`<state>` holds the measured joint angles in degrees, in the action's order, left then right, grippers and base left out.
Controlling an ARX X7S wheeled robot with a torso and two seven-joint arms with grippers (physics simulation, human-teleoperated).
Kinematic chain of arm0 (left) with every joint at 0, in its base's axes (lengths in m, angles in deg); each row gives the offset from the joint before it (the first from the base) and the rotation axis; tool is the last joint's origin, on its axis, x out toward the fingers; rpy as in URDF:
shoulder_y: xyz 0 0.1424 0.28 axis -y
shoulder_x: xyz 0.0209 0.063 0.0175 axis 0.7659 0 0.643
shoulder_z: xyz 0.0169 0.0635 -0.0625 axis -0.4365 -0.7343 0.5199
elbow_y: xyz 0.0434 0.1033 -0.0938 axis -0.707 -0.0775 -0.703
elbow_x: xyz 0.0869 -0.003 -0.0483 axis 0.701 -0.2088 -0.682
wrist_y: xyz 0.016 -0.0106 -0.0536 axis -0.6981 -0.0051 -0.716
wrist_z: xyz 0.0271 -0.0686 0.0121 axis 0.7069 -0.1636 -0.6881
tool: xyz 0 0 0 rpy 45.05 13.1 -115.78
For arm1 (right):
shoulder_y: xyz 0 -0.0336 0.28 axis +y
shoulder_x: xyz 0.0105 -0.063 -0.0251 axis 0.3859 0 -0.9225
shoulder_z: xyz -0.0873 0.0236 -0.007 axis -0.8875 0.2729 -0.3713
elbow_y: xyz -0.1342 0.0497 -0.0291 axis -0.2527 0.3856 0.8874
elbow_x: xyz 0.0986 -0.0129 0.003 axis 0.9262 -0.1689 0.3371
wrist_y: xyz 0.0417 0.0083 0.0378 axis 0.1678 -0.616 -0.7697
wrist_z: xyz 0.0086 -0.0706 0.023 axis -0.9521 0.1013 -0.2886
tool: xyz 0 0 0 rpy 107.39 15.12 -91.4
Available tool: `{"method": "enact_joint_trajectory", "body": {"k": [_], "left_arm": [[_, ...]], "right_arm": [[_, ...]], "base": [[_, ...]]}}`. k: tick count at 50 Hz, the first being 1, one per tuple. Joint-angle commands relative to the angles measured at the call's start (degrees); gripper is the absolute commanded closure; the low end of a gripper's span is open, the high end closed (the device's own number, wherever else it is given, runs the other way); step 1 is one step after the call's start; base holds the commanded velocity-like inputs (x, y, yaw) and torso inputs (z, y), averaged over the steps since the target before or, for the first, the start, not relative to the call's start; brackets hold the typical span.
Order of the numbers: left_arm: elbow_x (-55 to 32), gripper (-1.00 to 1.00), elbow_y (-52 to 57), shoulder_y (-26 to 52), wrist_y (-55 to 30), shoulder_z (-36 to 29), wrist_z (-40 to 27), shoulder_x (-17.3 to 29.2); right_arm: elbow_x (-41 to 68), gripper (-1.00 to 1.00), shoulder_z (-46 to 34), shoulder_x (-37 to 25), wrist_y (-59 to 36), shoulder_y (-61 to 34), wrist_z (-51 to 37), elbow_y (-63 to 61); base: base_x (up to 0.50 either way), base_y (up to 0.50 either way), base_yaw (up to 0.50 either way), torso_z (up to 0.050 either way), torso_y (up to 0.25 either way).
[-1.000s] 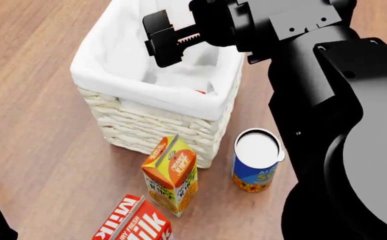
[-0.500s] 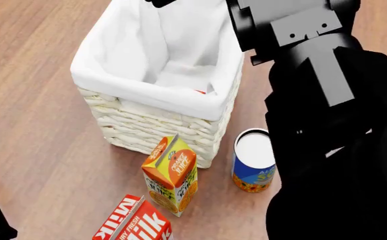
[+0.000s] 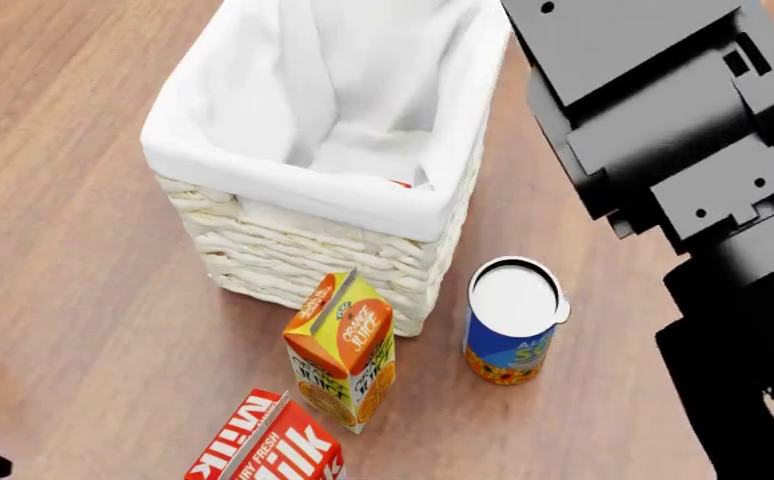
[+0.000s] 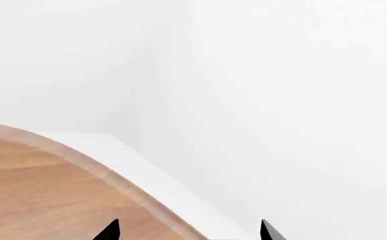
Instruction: Pick up the butter and put it in the basket.
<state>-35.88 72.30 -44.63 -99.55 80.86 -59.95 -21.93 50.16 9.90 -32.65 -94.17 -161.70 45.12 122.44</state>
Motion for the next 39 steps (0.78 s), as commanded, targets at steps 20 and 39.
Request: {"method": "enact_joint_trajectory", "body": {"k": [20,39], "left_arm": [[-4.3,-1.0,6.2,-2.4,1.3,3.3,-0.2,2.5],[-7.1,-1.0,9.6,-5.1,3.4,6.4,0.1,4.3]], "right_arm": [[5.1,-1.0,2.6,-29.3,-18.0,12.5,-28.4,-62.2],[5.4,-1.0,3.7,-43.4,-15.0,24.6,-42.2,-83.3]], "base": [[0.0,0.0,0.0,0.0,0.0],[0.0,0.0,0.0,0.0,0.0]]}}
